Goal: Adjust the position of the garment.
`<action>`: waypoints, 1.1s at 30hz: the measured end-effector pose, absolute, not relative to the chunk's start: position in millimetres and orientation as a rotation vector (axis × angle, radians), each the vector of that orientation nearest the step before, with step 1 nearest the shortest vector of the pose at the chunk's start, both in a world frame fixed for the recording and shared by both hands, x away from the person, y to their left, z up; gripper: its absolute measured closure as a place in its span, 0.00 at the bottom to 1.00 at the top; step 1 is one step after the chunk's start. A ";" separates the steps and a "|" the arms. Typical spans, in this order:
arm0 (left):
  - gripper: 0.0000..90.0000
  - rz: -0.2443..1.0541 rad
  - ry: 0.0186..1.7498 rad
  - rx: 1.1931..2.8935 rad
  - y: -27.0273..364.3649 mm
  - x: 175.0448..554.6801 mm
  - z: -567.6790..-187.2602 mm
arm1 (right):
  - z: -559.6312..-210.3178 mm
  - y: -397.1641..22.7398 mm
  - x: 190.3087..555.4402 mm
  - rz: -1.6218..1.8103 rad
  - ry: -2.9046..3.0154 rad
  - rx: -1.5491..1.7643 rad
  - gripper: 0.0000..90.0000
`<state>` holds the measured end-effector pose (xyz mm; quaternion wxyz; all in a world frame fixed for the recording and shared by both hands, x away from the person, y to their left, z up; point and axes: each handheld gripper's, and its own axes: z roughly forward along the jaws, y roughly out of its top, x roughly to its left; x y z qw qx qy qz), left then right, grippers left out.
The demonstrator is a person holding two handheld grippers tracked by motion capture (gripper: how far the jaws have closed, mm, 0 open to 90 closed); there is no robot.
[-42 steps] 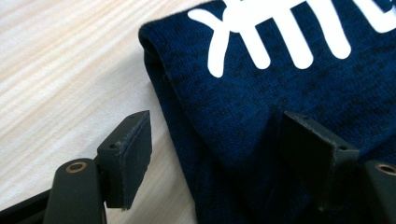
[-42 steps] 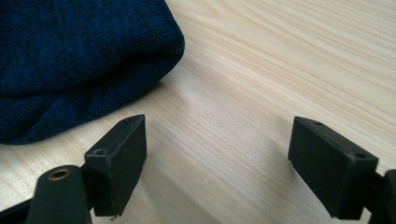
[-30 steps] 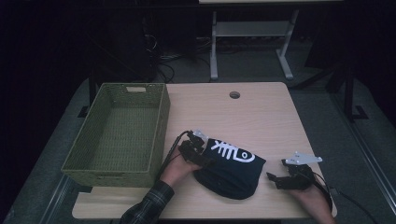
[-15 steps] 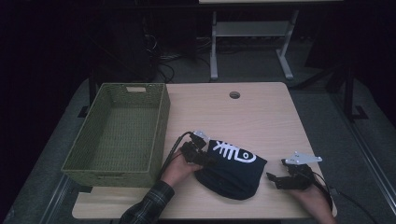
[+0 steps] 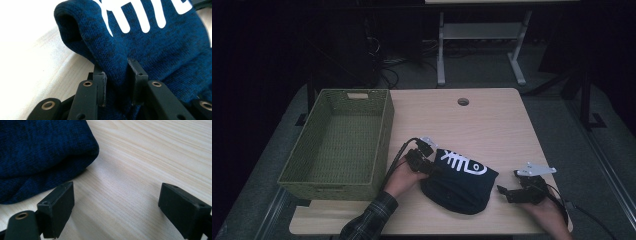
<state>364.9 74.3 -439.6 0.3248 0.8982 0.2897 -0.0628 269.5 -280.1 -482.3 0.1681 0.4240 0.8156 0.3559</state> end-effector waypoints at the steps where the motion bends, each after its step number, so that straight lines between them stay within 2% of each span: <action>1: 0.80 -0.172 0.767 2.347 74.3 364.7 -438.2 | -482.4 -280.2 269.5 1.012 2.319 1.204 0.15; 9: 0.80 -0.185 0.775 2.343 74.2 361.4 -415.4 | -482.3 -280.0 269.3 1.011 2.319 1.211 0.15; 33: 0.80 -0.074 0.699 2.374 84.6 360.2 -330.5 | -482.5 -279.8 269.3 1.015 2.316 1.211 0.15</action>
